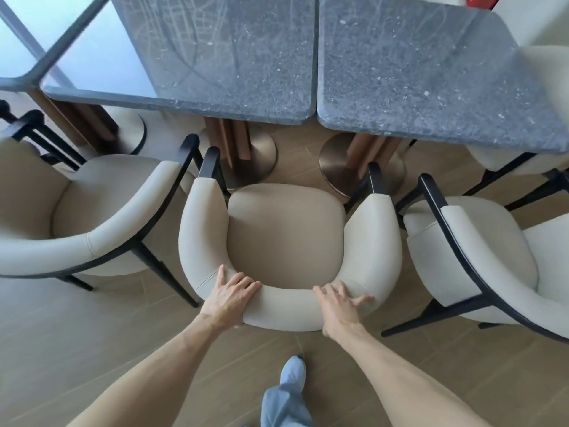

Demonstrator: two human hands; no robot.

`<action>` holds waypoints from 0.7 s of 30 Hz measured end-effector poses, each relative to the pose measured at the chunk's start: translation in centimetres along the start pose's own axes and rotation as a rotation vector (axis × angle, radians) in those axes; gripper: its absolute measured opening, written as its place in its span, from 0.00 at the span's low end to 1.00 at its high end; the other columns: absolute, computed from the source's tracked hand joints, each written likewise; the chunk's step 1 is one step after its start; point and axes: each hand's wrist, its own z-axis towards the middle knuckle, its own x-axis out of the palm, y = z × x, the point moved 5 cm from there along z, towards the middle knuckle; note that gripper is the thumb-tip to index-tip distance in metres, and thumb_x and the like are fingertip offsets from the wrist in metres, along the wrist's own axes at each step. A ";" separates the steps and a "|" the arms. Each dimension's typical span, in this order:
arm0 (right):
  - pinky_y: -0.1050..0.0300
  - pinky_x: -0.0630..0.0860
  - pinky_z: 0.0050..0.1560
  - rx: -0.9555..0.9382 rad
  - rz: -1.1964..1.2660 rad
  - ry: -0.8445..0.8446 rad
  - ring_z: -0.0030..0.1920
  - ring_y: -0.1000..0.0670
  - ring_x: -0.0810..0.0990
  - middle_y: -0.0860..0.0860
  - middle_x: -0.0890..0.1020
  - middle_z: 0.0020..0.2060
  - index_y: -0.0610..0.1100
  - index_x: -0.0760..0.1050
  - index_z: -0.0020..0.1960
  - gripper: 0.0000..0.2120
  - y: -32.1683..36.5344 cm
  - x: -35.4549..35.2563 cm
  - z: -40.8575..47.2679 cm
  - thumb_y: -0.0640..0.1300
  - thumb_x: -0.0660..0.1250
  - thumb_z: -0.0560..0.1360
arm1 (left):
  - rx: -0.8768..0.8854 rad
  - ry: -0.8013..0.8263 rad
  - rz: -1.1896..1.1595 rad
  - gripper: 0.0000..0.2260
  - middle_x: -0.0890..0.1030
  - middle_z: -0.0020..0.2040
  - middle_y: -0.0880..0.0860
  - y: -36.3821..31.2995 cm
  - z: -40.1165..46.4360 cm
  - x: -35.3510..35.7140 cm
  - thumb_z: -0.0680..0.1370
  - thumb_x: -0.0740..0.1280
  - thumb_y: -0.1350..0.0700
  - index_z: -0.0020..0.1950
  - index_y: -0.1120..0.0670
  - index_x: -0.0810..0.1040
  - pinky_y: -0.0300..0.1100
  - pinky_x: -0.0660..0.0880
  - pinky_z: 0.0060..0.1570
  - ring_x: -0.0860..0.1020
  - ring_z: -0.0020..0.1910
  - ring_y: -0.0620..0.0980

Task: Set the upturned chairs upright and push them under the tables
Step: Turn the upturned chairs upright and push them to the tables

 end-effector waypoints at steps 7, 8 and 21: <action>0.15 0.59 0.56 -0.016 -0.007 0.026 0.75 0.44 0.56 0.52 0.68 0.68 0.53 0.59 0.74 0.40 -0.4 -2.2 2.1 0.35 0.74 0.69 | -0.020 0.032 -0.037 0.42 0.69 0.71 0.46 0.8 1.9 -2.0 0.68 0.75 0.49 0.78 0.48 0.60 0.65 0.49 0.74 0.64 0.73 0.49; 0.15 0.59 0.56 -0.022 -0.018 0.042 0.75 0.44 0.56 0.52 0.68 0.68 0.53 0.59 0.74 0.40 -0.4 -2.1 1.8 0.36 0.74 0.69 | -0.020 0.057 -0.046 0.42 0.69 0.71 0.46 0.7 1.7 -1.9 0.68 0.75 0.50 0.78 0.48 0.59 0.65 0.49 0.74 0.64 0.73 0.49; 0.20 0.65 0.56 -0.082 -0.001 0.011 0.72 0.44 0.60 0.53 0.69 0.67 0.55 0.60 0.73 0.40 0.5 -2.5 2.2 0.37 0.74 0.68 | -0.009 0.038 -0.002 0.45 0.71 0.70 0.47 2.1 2.1 -2.3 0.64 0.79 0.47 0.77 0.48 0.61 0.62 0.54 0.73 0.67 0.71 0.51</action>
